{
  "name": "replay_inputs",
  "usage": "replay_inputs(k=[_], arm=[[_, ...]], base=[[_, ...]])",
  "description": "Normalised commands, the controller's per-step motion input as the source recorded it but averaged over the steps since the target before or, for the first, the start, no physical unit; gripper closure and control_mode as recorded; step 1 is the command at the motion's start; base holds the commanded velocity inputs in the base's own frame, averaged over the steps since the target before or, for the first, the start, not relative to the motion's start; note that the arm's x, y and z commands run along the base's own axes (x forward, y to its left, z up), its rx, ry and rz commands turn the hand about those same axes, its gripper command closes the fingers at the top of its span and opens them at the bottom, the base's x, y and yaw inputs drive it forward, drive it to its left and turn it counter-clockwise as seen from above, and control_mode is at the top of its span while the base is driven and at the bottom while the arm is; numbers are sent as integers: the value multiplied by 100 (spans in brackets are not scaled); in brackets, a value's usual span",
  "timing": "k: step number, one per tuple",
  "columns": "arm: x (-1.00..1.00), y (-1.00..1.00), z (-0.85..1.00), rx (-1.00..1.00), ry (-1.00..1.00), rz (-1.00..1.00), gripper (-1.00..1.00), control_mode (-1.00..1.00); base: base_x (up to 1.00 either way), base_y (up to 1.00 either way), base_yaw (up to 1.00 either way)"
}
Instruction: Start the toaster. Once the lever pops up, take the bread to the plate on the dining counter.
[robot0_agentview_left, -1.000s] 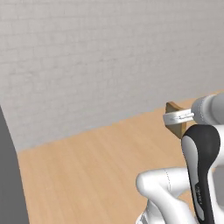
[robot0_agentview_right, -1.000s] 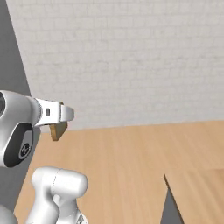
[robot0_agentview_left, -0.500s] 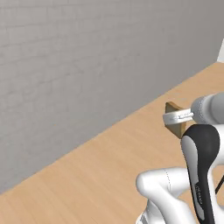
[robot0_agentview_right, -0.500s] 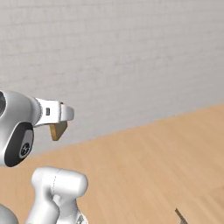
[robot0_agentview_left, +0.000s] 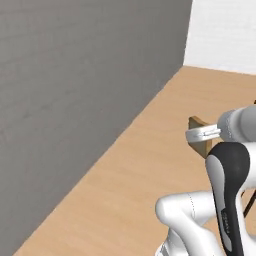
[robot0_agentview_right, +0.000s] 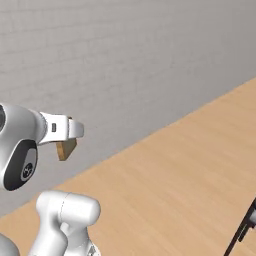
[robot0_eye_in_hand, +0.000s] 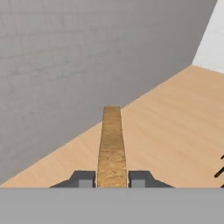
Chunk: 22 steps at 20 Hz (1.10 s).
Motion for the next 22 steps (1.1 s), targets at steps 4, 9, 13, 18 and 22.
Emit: replay_inputs(k=[4, 9, 13, 18, 22], arm=[[0, 0, 0, 0, 0, 0, 100, 100], [0, 0, 0, 0, 0, 0, 100, 100], [0, 0, 0, 0, 0, 0, 100, 100], [0, 0, 0, 0, 0, 0, 100, 100], [0, 0, 0, 0, 0, 0, 100, 100]], base=[[85, 16, -61], [65, 17, -65], [59, 10, -66], [89, 28, -60], [100, 41, -54]])
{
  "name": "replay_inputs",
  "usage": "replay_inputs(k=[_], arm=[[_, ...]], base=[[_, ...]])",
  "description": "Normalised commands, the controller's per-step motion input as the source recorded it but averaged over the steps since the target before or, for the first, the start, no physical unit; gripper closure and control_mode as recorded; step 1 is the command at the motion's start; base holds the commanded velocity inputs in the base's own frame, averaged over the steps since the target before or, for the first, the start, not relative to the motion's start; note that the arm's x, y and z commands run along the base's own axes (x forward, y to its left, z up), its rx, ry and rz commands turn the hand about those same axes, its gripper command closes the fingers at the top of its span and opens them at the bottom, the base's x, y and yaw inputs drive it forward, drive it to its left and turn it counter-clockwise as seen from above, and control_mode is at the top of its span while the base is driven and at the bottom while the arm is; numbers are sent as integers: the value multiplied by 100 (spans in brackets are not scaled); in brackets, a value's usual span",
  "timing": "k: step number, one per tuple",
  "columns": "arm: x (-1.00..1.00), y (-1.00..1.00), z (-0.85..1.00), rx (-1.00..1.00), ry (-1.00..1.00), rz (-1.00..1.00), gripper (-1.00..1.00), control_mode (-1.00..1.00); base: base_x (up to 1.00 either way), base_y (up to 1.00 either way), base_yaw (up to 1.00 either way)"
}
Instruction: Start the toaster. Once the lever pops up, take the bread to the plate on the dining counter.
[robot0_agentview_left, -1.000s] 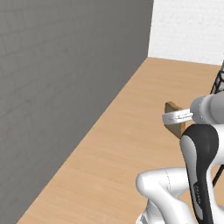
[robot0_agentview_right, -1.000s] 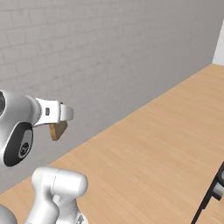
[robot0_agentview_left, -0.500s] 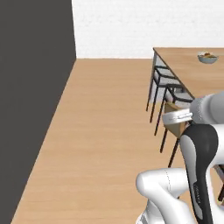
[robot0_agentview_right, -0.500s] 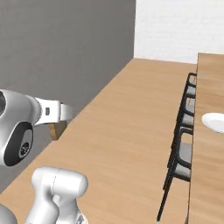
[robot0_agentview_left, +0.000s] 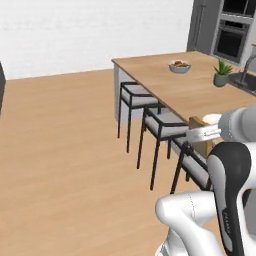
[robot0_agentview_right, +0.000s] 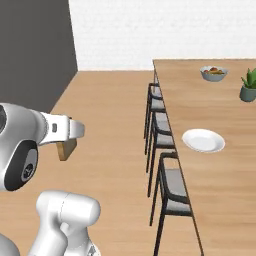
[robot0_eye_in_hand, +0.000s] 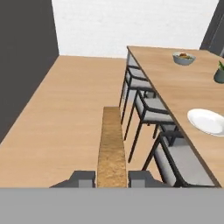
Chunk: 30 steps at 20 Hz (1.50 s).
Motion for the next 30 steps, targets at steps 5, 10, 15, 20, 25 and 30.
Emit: replay_inputs(k=[5, 10, 15, 20, 25, 30], arm=[[0, 0, 0, 0, 0, 0, 100, 100], [0, 0, 0, 0, 0, 0, 100, 100], [0, 0, 0, 0, 0, 0, 100, 100], [0, 0, 0, 0, 0, 0, 100, 100], [0, 0, 0, 0, 0, 0, 100, 100], [0, 0, 0, 0, 0, 0, 100, 100]], base=[[99, 38, -58], [78, 57, -67], [56, 50, -75], [67, 54, -73], [68, 65, -67], [66, 49, -60]])
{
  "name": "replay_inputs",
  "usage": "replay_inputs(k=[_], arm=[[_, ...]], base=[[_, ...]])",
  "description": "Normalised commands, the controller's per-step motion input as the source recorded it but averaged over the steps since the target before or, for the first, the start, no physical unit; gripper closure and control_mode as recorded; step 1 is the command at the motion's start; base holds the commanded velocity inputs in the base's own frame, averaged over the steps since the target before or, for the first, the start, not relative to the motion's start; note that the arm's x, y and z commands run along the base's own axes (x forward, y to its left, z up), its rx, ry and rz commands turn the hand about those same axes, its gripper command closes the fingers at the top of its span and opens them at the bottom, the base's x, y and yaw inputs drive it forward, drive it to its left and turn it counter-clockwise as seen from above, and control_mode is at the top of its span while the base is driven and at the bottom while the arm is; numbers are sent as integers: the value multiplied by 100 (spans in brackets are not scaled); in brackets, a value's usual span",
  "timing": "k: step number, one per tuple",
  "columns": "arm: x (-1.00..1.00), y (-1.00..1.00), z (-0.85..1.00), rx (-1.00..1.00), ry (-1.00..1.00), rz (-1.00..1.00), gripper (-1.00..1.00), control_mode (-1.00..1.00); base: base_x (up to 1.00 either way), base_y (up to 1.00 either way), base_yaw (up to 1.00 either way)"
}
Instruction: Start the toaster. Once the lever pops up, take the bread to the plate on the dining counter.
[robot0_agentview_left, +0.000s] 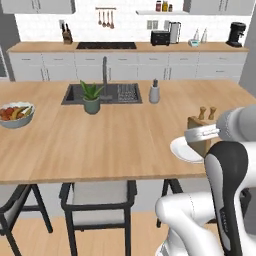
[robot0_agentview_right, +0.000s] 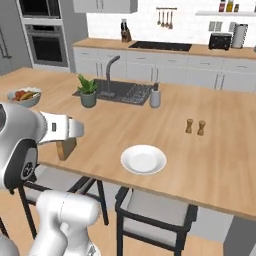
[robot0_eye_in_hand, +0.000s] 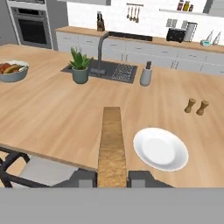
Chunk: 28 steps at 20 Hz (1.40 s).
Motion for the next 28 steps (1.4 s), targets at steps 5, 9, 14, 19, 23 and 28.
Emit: replay_inputs(k=[5, 9, 14, 19, 23, 28], arm=[[0, 0, 0, 0, 0, 0, 100, 100], [0, 0, 0, 0, 0, 0, 100, 100], [8, 0, -2, 1, 0, 0, 100, -100], [87, -27, -16, 12, 0, 4, 100, -100], [98, -30, -42, 15, 2, 19, 100, -100], [95, -69, -27, 19, 9, 23, 100, -100]], base=[[21, 0, -26], [34, 0, -15], [28, 0, -5], [0, 0, 0], [0, 0, 0], [0, 0, 0]])
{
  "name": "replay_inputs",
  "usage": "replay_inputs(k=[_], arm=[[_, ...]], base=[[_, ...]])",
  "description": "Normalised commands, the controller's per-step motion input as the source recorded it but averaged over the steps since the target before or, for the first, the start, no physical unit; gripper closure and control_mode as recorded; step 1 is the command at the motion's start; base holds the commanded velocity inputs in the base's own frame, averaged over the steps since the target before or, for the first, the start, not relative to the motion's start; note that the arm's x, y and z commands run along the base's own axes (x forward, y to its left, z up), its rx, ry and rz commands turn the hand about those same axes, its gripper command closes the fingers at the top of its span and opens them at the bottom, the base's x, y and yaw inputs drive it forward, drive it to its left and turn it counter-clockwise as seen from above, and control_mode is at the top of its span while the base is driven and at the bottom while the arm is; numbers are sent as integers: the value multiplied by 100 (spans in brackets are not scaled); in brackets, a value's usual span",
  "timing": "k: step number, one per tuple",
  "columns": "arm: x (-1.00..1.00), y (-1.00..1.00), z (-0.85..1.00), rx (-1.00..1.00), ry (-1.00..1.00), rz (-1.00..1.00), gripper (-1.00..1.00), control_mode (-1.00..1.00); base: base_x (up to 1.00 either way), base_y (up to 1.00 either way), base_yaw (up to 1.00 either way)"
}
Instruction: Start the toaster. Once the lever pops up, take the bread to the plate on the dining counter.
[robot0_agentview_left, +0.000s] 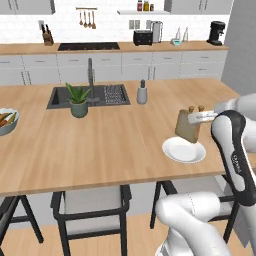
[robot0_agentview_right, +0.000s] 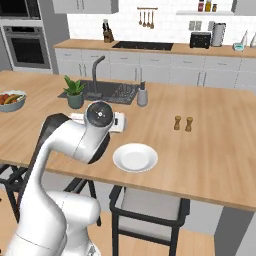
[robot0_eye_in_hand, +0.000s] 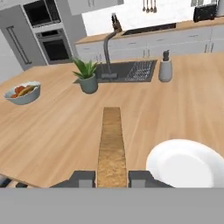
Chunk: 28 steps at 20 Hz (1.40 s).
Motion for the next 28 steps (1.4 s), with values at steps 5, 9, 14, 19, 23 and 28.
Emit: replay_inputs(k=[5, 9, 14, 19, 23, 28], arm=[[80, -73, -31, 13, 23, 9, 100, -100], [39, -58, -49, 14, 7, 0, 100, -100], [22, -26, -83, 5, 6, 0, 100, -100], [19, 1, -82, 0, 8, 0, 100, -100], [19, 0, -39, 2, 2, 0, 100, -100], [17, 0, -33, 2, 0, 0, 100, -100]], base=[[0, 0, 0], [0, 0, 0], [0, 0, 0], [0, 0, 0], [0, 0, 0], [0, 0, 0]])
